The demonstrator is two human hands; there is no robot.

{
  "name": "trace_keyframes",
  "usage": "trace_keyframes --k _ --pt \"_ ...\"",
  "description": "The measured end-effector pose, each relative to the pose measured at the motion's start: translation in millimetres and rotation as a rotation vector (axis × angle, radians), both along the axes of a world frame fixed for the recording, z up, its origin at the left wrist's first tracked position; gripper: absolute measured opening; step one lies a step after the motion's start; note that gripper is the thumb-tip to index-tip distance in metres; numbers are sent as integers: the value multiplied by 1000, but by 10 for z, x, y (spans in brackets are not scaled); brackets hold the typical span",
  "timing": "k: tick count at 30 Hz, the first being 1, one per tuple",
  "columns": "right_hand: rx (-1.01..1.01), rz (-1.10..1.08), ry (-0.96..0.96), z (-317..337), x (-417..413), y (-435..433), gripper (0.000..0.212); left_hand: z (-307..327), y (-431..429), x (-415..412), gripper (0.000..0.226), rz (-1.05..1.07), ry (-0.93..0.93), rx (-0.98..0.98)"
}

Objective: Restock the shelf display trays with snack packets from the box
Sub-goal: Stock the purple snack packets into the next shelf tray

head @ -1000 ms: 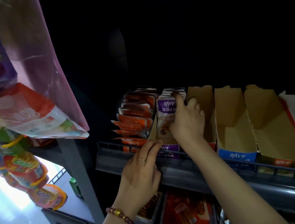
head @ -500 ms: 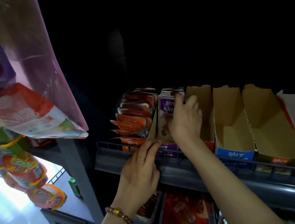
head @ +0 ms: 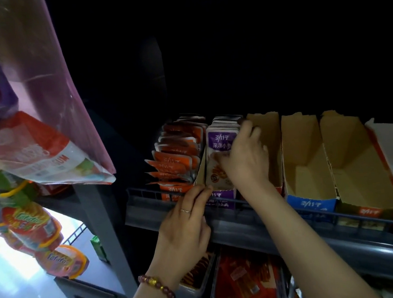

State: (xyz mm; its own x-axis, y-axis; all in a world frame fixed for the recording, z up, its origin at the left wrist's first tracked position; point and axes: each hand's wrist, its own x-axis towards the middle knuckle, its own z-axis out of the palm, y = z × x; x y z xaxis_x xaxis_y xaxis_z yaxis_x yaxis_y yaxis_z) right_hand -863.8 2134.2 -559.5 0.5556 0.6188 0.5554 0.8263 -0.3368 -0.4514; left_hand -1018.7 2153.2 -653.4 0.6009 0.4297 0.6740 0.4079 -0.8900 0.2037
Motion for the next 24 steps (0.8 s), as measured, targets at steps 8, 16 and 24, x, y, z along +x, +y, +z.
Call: trace_keyframes --k 8,16,24 --pt "-281 235 -5 249 59 -180 21 -7 -1 -8 54 -7 5 -3" --pt "-613 203 -92 175 -13 -125 42 27 -24 -27 55 -7 32 -26" --pt "-565 252 -38 165 12 -145 41 46 -37 -25 57 -31 4 0"
